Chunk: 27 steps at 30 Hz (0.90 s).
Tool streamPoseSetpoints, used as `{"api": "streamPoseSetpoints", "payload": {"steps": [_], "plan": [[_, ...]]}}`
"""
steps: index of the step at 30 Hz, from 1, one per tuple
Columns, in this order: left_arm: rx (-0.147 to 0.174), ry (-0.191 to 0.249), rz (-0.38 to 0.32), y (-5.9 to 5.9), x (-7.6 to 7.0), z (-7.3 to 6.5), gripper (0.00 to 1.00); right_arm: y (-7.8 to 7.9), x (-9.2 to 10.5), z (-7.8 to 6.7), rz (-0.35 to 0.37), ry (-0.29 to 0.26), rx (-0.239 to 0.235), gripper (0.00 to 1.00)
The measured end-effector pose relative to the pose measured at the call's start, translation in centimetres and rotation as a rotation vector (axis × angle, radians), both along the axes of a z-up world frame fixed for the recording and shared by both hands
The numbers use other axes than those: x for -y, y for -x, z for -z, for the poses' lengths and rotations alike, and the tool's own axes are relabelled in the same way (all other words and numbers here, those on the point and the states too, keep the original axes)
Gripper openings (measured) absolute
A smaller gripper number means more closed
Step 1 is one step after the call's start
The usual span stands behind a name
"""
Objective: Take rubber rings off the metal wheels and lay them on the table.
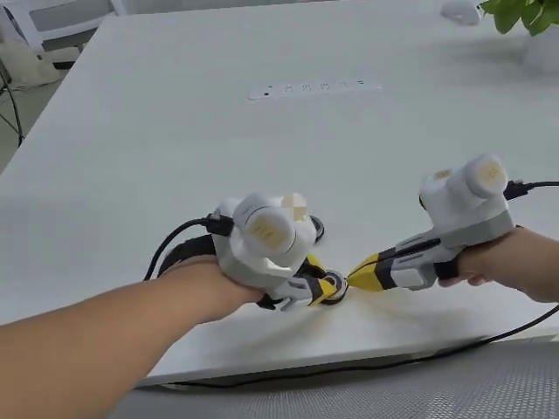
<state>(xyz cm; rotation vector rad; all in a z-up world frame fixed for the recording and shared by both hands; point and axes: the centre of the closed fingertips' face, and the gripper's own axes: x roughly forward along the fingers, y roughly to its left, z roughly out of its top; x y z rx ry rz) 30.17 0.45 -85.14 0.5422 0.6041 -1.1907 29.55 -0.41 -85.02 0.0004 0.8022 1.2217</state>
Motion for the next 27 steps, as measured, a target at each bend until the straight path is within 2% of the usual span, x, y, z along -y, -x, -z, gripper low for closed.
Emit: {"api": "streamPoseSetpoints", "payload": {"steps": [17,27], "plan": [[-0.005,-0.008,-0.02,-0.18,0.1,0.02,0.11,-0.02,-0.41,-0.54,0.031,-0.069,-0.015,0.0],[-0.003,-0.01,-0.024,-0.06,0.08,0.02,0.11,0.12,-0.66,-0.63,0.009,-0.073,-0.001,0.0]]}}
